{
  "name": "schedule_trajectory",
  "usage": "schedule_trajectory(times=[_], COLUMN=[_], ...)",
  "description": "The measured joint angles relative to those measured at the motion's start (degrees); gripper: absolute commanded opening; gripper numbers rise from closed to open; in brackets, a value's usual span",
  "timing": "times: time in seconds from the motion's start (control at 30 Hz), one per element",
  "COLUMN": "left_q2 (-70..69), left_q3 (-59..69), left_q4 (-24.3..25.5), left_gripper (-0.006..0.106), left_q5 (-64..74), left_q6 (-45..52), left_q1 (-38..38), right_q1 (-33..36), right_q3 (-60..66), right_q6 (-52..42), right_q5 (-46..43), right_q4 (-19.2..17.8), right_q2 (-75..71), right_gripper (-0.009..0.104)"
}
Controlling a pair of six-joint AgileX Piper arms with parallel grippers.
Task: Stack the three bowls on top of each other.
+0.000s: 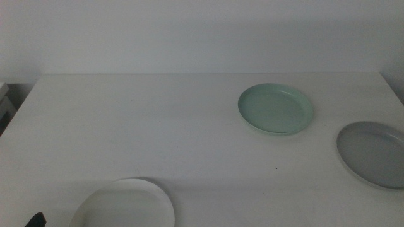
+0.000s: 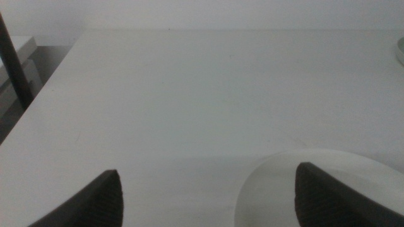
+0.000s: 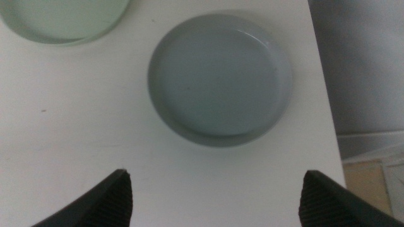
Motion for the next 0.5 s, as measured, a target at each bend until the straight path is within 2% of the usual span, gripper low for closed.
schedule_trajectory(times=[0.17,0.5], left_q2=[0.0,0.0], left_q3=[0.0,0.0], left_q4=[0.0,0.0], left_gripper=[0.089,0.089], left_q5=[0.0,0.0], left_q6=[0.0,0.0], left_q1=[0.0,0.0], right_q1=[-1.48,-13.2], right_q3=[-4.56,-12.89], right_q6=[-1.55,-5.84], right_q5=[-1.45,-7.07], right_q4=[-0.92,2.36], right_q2=[9.98,30.76], right_gripper=[0.072,0.072])
